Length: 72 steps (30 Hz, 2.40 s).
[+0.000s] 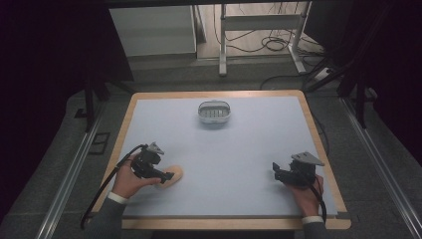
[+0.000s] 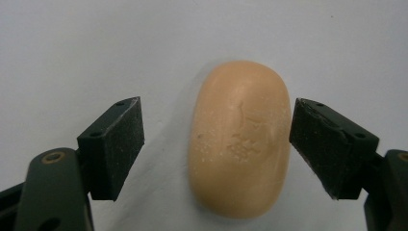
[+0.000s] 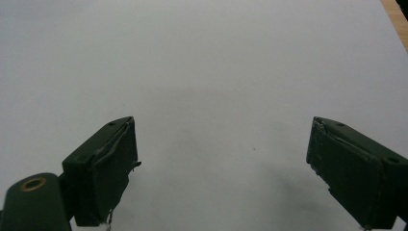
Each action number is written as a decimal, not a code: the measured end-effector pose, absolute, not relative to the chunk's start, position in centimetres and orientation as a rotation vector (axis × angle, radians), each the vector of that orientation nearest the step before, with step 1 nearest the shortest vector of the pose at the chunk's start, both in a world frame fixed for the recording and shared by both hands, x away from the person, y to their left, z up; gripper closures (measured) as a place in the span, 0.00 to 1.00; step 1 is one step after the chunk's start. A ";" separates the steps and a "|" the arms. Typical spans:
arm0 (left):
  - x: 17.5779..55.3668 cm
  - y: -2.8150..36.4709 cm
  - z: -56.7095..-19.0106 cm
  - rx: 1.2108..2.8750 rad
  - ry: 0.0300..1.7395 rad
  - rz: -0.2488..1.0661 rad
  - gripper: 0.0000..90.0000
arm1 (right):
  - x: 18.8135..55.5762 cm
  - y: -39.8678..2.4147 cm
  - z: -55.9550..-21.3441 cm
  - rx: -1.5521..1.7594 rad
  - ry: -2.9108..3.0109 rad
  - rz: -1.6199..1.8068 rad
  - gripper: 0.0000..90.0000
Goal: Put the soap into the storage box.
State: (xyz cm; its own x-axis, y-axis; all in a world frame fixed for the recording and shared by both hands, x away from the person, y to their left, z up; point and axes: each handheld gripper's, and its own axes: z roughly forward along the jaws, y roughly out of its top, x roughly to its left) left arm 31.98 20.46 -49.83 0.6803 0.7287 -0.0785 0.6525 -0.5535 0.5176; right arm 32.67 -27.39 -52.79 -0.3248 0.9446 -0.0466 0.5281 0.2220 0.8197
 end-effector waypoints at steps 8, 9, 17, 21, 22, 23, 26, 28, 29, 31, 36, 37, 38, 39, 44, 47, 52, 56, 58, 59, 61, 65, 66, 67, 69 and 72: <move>31.7 19.5 -50.6 2.425 1.048 0.171 0.22 | 32.7 -27.4 -52.8 1.353 1.945 0.975 0.12; 31.7 19.4 -50.7 2.432 1.047 0.166 0.22 | 32.7 -27.4 -52.8 1.353 1.945 0.975 0.12; 31.6 18.9 -51.6 2.471 1.053 0.154 0.25 | 32.7 -27.4 -52.8 1.356 1.942 0.971 0.12; 31.5 18.8 -51.9 2.484 1.059 0.153 0.30 | 32.7 -27.4 -52.8 1.357 1.940 0.967 0.12; 31.6 18.8 -52.0 2.488 1.063 0.159 0.32 | 32.7 -27.4 -52.8 1.358 1.940 0.967 0.12; 31.6 18.8 -52.0 2.486 1.063 0.158 0.33 | 32.7 -27.4 -52.8 1.357 1.940 0.966 0.12; 31.6 18.9 -52.0 2.487 1.061 0.164 0.35 | 32.7 -27.4 -52.8 1.358 1.939 0.965 0.12; 31.6 18.9 -51.9 2.486 1.066 0.162 0.35 | 32.7 -27.4 -52.8 1.360 1.938 0.963 0.12; 31.6 18.9 -51.9 2.486 1.066 0.162 0.36 | 32.7 -27.4 -52.8 1.362 1.935 0.962 0.12; 31.7 18.9 -51.9 2.487 1.066 0.160 0.36 | 32.7 -27.4 -52.8 1.366 1.936 0.962 0.12; 31.9 19.0 -51.5 2.474 1.064 0.173 0.36 | 32.7 -27.4 -52.8 1.370 1.933 0.961 0.12; 31.9 19.0 -51.5 2.474 1.064 0.173 0.36 | 32.7 -27.4 -52.8 1.370 1.933 0.961 0.12; 32.0 19.1 -51.4 2.467 1.066 0.174 0.36 | 32.7 -27.4 -52.8 1.370 1.932 0.962 0.12; 32.2 19.1 -51.2 2.464 1.066 0.177 0.36 | 32.7 -27.4 -52.8 1.370 1.932 0.961 0.12; 32.5 19.2 -50.5 2.444 1.071 0.201 0.36 | 32.7 -27.4 -52.8 1.372 1.933 0.963 0.12; 32.8 19.0 -50.2 2.442 1.068 0.205 0.36 | 32.7 -27.4 -52.8 1.372 1.933 0.961 0.12; 33.2 18.6 -49.9 2.443 1.056 0.204 0.36 | 32.8 -27.4 -52.8 1.374 1.933 0.962 0.12; 33.6 18.3 -49.7 2.443 1.049 0.205 0.36 | 32.8 -27.4 -52.8 1.376 1.934 0.960 0.12; 33.8 18.2 -49.6 2.436 1.047 0.199 0.36 | 32.8 -27.4 -52.8 1.379 1.934 0.960 0.12; 33.9 18.1 -49.5 2.435 1.045 0.202 0.36 | 32.8 -27.4 -52.8 1.380 1.934 0.960 0.12; 34.1 18.0 -49.3 2.431 1.045 0.205 0.36 | 32.8 -27.4 -52.8 1.381 1.931 0.959 0.12; 34.5 17.7 -49.1 2.428 1.039 0.206 0.36 | 32.8 -27.4 -52.8 1.382 1.930 0.960 0.12; 34.6 17.6 -49.0 2.426 1.040 0.203 0.36 | 32.8 -27.5 -52.8 1.383 1.931 0.960 0.12; 34.6 17.6 -49.0 2.426 1.040 0.203 0.36 | 32.8 -27.5 -52.8 1.383 1.931 0.960 0.12; 34.9 17.4 -48.8 2.426 1.035 0.207 0.36 | 32.8 -27.5 -52.8 1.386 1.929 0.960 0.12; 35.2 17.3 -48.6 2.425 1.031 0.206 0.36 | 32.8 -27.5 -52.8 1.389 1.929 0.961 0.12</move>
State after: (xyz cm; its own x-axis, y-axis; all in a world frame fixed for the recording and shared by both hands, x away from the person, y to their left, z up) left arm 35.25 17.28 -48.61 0.7029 0.7093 -0.0523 0.6348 -0.5926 0.4959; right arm 32.80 -27.46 -52.82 -0.2987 0.9536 -0.0378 0.5443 0.2027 0.8140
